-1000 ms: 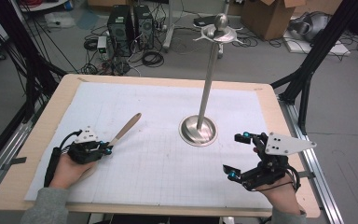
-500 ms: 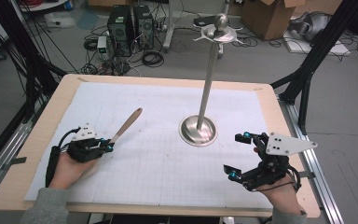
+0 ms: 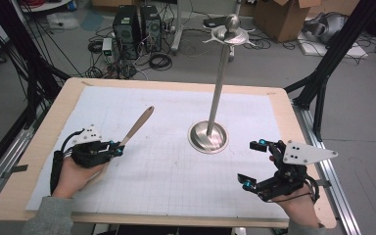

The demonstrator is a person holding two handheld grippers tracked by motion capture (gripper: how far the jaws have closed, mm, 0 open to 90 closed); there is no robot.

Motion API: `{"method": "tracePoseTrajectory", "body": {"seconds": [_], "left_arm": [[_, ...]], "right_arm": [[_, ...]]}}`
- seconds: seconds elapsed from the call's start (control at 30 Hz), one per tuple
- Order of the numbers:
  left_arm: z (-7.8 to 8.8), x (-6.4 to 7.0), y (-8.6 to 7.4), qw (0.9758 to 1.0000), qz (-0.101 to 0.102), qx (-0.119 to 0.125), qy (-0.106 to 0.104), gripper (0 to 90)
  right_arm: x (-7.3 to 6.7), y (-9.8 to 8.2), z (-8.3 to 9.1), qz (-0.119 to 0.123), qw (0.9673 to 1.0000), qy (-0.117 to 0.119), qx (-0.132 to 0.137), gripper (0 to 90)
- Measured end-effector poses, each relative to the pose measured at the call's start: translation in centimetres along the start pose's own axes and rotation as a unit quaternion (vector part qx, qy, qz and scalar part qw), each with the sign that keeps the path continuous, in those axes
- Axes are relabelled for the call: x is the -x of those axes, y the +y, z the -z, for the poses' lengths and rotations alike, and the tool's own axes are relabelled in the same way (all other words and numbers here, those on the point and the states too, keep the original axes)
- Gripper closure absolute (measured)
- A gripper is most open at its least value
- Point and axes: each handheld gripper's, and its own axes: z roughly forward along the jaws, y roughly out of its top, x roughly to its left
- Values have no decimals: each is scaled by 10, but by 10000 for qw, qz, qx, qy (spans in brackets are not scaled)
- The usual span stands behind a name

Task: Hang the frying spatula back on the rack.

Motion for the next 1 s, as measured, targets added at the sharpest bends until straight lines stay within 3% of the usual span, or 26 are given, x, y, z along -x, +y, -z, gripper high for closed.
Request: {"method": "tracePoseTrajectory", "body": {"seconds": [0.2, 0.43, 0.83, 0.93, 1.0], "left_arm": [[6, 4, 10, 9999, -20, 127, -19, 778], [9, 7, 17, 9998, -112, 126, 125, 778], [14, 14, 28, 9994, -97, 337, 36, 778], [17, 16, 31, 9992, -239, 286, 113, 778], [19, 17, 33, 9991, -221, 331, 107, 778]], "right_arm": [[-1, -2, 3, -22, 10000, -40, -18, 8], [-2, -3, 5, -39, 10000, -66, -14, 8], [-1, -4, 7, -61, 9999, -92, -5, 8], [-2, -4, 6, -68, 9999, -93, -11, 8], [-2, -4, 7, -73, 9999, -89, -4, 8]]}}
